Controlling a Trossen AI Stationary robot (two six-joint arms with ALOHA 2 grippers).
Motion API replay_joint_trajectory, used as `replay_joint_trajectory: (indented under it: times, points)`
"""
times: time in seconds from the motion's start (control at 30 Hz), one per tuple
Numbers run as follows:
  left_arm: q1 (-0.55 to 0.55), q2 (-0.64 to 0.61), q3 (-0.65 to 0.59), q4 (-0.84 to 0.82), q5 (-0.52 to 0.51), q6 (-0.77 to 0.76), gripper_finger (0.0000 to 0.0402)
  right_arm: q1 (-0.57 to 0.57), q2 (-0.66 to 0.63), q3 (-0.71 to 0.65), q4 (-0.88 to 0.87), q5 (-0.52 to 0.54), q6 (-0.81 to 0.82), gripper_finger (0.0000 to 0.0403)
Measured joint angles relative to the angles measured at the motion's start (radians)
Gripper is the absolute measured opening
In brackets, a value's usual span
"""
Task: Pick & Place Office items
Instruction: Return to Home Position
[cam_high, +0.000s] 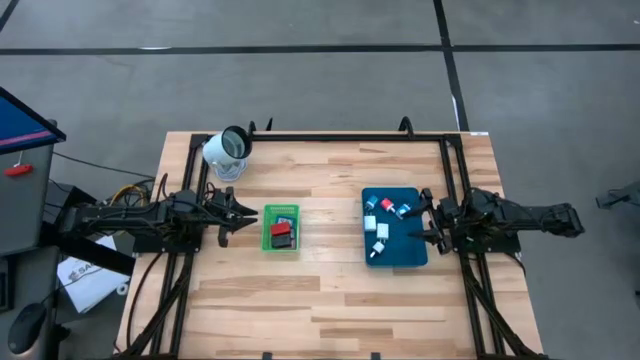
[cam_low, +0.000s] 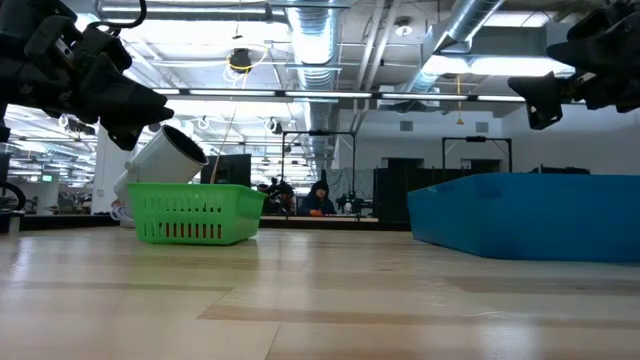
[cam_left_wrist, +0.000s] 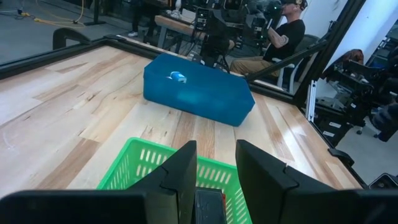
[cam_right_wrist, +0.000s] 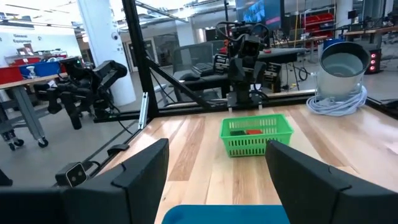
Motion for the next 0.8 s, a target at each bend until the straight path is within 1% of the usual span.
replay_joint_trajectory:
  times: [0.8]
  points:
    - [0.000,0.000,0.000,0.000,0.000,0.000,0.0108,0.001,0.011,-0.002,0.002,-0.001,0.001,0.0260]
